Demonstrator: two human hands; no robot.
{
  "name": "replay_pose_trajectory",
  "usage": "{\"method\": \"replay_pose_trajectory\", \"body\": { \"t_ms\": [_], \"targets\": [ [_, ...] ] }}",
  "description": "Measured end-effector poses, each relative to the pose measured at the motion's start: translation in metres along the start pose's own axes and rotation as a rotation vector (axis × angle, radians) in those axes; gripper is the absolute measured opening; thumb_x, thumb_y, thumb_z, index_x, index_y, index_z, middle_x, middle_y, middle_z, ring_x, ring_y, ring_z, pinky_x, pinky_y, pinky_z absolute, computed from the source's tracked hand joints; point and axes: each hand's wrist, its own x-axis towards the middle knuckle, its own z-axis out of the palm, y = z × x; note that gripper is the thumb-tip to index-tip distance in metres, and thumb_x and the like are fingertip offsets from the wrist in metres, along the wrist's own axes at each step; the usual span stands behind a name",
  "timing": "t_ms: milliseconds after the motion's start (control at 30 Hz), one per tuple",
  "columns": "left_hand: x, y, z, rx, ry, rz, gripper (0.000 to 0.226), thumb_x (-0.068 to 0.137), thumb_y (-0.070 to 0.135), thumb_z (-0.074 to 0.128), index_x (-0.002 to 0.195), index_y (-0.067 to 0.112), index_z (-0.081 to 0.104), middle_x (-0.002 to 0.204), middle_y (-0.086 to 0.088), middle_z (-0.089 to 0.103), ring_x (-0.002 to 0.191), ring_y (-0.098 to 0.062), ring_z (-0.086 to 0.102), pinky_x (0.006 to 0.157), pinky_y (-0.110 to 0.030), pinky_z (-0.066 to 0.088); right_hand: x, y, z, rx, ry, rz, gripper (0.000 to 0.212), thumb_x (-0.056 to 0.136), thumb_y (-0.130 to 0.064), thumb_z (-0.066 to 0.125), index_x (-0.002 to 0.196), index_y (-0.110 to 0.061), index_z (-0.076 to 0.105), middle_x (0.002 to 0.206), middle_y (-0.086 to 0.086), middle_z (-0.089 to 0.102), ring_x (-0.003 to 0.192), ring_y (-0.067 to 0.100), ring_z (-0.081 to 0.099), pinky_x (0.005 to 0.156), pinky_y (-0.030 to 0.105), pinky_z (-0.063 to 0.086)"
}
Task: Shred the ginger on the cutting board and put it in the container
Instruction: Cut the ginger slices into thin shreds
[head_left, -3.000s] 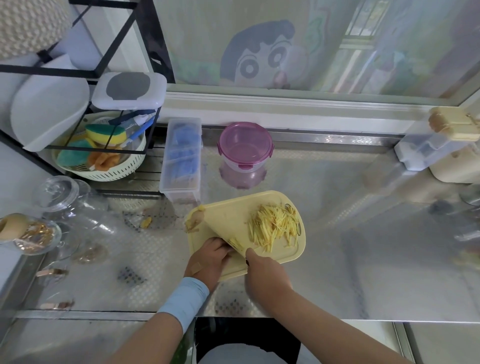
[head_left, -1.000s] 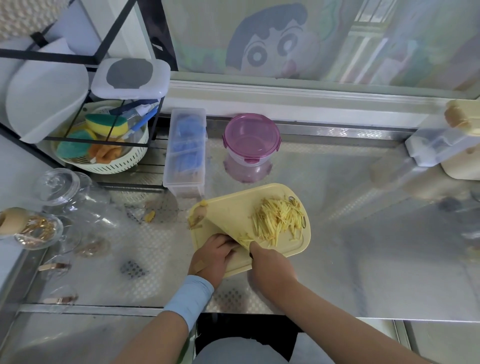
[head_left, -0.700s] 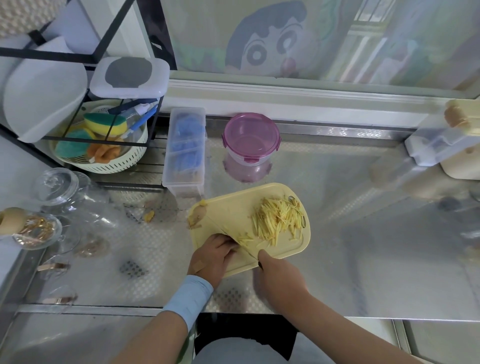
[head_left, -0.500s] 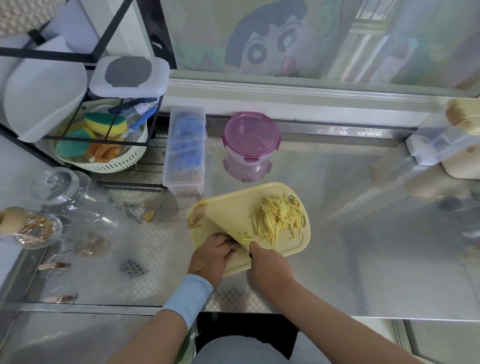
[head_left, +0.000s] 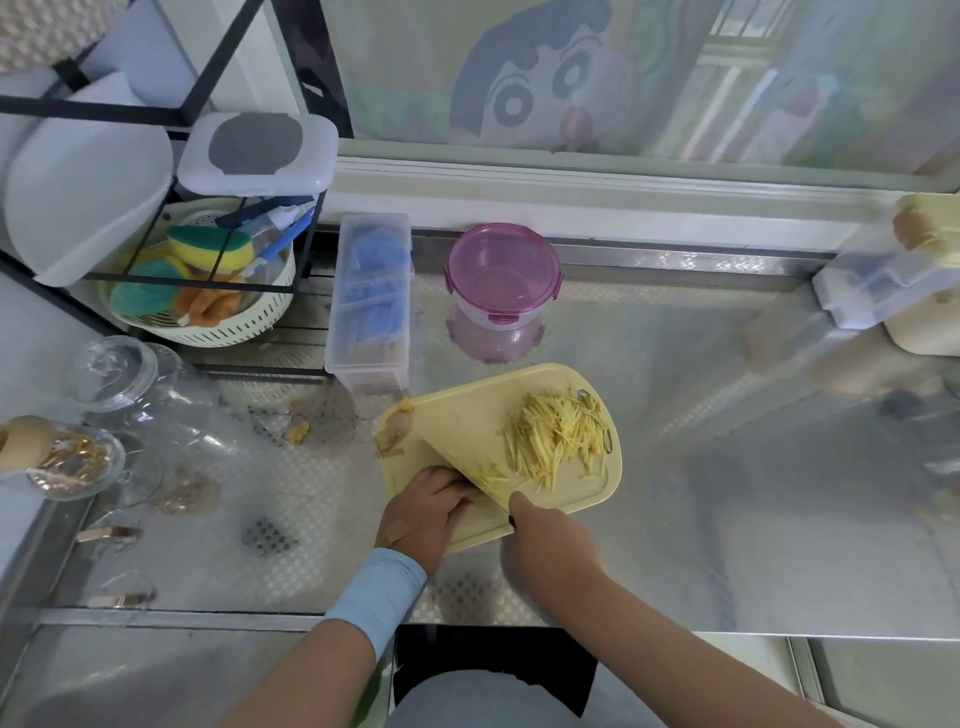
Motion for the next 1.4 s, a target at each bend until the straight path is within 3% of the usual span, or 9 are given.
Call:
{"method": "replay_pose_trajectory", "body": {
  "t_ms": [200, 400, 567, 733, 967, 1167, 1400],
  "targets": [
    [0.000, 0.000, 0.000, 0.018, -0.011, -0.003, 0.027, 0.087, 0.028, 0.051, 0.101, 0.022, 0.074, 0.106, 0.010, 0.065, 0.103, -0.010, 0.053, 0.079, -0.016, 0.043, 0.018, -0.020, -0.008, -0.015, -0.016, -0.043, 0.023, 0.085, -0.004, 0.043, 0.095, -0.022, 0.033, 0.072, 0.001, 0.045, 0.069, 0.031, 0.053, 0.059, 0.034, 0.042],
    [0.000, 0.000, 0.000, 0.014, 0.006, -0.016, 0.025, 0.086, 0.029, 0.052, 0.093, 0.020, 0.075, 0.101, 0.008, 0.066, 0.101, -0.009, 0.051, 0.077, -0.017, 0.042, 0.003, -0.006, -0.004, 0.010, -0.009, 0.008, 0.025, 0.087, -0.009, 0.039, 0.093, -0.031, 0.028, 0.075, -0.001, 0.049, 0.064, 0.023, 0.048, 0.051, 0.031, 0.035],
    [0.000, 0.003, -0.002, -0.006, 0.007, -0.015, 0.026, 0.086, 0.029, 0.053, 0.094, 0.019, 0.075, 0.102, 0.007, 0.067, 0.101, -0.008, 0.051, 0.081, -0.013, 0.036, 0.000, 0.001, 0.001, 0.003, -0.002, 0.017, 0.019, 0.091, -0.012, 0.037, 0.092, -0.029, 0.029, 0.080, 0.002, 0.053, 0.069, 0.028, 0.052, 0.062, 0.037, 0.050],
    [0.000, 0.004, -0.002, 0.010, 0.012, -0.033, 0.027, 0.086, 0.030, 0.052, 0.097, 0.020, 0.075, 0.103, 0.007, 0.067, 0.102, -0.009, 0.051, 0.081, -0.013, 0.036, 0.012, -0.012, -0.003, -0.006, -0.008, -0.039, 0.022, 0.088, -0.005, 0.040, 0.094, -0.024, 0.032, 0.071, 0.000, 0.044, 0.068, 0.031, 0.051, 0.059, 0.034, 0.041],
    [0.000, 0.002, -0.001, 0.012, 0.038, -0.022, 0.025, 0.086, 0.030, 0.053, 0.092, 0.020, 0.075, 0.100, 0.006, 0.068, 0.101, -0.009, 0.050, 0.083, -0.014, 0.037, 0.001, -0.002, 0.004, 0.001, 0.034, 0.009, 0.025, 0.089, -0.008, 0.039, 0.091, -0.030, 0.027, 0.070, -0.001, 0.048, 0.059, 0.023, 0.047, 0.047, 0.032, 0.033],
    [-0.001, 0.001, 0.001, -0.015, 0.036, -0.005, 0.024, 0.085, 0.029, 0.054, 0.094, 0.020, 0.074, 0.104, 0.012, 0.061, 0.099, -0.010, 0.052, 0.076, -0.019, 0.042, 0.009, -0.007, 0.001, -0.018, -0.003, -0.002, 0.023, 0.087, -0.006, 0.042, 0.093, -0.027, 0.032, 0.072, 0.000, 0.049, 0.060, 0.023, 0.048, 0.050, 0.032, 0.035],
    [0.001, 0.003, -0.001, 0.019, 0.063, 0.010, 0.027, 0.086, 0.028, 0.052, 0.094, 0.017, 0.075, 0.106, 0.014, 0.056, 0.098, -0.011, 0.050, 0.078, -0.018, 0.040, 0.019, -0.017, -0.005, -0.017, -0.014, -0.044, 0.025, 0.085, -0.004, 0.044, 0.094, -0.024, 0.032, 0.071, 0.000, 0.045, 0.066, 0.029, 0.051, 0.055, 0.033, 0.040]
  ]
}}
